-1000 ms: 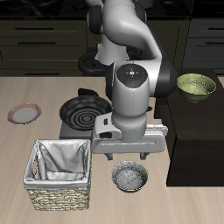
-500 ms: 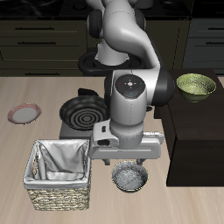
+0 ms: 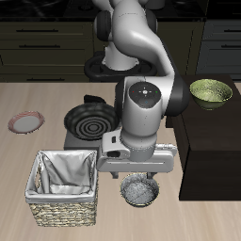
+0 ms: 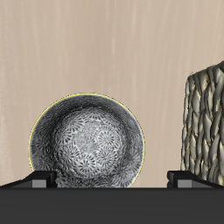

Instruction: Place the black bowl on the plate

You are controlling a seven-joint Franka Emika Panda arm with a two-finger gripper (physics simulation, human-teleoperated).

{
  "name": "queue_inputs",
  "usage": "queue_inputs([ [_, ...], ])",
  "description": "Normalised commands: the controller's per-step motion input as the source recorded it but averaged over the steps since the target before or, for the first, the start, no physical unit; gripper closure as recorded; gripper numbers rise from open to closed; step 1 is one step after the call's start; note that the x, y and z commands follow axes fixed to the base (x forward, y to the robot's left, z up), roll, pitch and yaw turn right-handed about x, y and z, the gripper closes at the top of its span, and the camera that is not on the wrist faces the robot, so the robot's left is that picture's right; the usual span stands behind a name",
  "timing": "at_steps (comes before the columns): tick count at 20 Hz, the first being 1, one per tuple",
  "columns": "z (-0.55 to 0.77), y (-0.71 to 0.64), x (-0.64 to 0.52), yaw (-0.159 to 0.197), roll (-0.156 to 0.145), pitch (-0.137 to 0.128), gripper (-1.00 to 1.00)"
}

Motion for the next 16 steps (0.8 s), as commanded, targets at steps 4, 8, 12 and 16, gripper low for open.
queue_inputs([
  [4, -0.27, -0.11, 0.04, -0.001, -0.019, 0.039, -1.00],
  [8, -0.20, 0.03, -0.02, 0.011, 0.003, 0.026, -1.00],
  [12, -0.13, 0.05, -0.03, 0.005, 0.012, 0.016, -1.00],
  [16, -0.32, -0.01, 0.02, 0.007, -0.007, 0.046, -1.00],
])
